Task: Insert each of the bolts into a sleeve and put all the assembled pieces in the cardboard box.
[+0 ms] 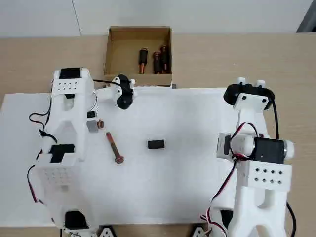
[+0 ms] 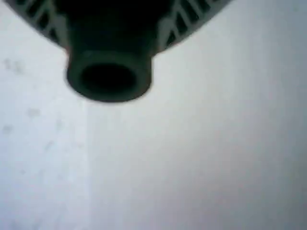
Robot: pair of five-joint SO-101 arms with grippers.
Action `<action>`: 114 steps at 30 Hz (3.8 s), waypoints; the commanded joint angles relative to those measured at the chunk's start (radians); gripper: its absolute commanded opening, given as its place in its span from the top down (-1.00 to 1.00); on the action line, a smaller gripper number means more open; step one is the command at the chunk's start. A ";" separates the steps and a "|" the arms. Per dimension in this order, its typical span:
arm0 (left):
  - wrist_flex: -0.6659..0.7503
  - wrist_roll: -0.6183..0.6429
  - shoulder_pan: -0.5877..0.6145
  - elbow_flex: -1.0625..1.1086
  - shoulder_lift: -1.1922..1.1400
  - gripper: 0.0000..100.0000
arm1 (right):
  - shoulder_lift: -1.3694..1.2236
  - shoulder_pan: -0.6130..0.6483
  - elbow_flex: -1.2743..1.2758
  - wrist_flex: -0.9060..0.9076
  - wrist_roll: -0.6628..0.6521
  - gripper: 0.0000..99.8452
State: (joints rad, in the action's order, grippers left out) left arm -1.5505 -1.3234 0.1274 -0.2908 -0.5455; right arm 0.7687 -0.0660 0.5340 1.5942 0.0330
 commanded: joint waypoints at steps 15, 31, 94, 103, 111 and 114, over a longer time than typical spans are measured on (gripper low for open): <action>0.069 -0.104 0.008 -0.024 -0.043 0.80 | 0.013 -0.004 -0.003 -0.012 -0.011 0.99; -0.203 -0.103 -0.032 -0.119 -0.038 0.99 | 0.019 -0.004 -0.003 -0.010 -0.011 0.99; 0.586 1.807 -0.431 1.302 1.780 0.99 | 0.380 0.341 0.466 -0.619 0.049 1.00; 0.664 1.854 -0.431 1.526 2.030 0.99 | 0.381 0.433 0.539 -0.763 0.041 1.00; 0.690 1.847 -0.433 1.689 2.257 0.99 | 0.410 0.435 0.539 -0.799 0.041 1.00; 0.690 1.847 -0.433 1.739 2.325 0.99 | 0.486 0.453 0.562 -0.825 0.038 1.00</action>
State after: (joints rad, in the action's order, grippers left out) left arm -0.8922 0.5240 -0.2977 1.4308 1.7100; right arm 1.1876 0.3636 1.0863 0.8101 0.0821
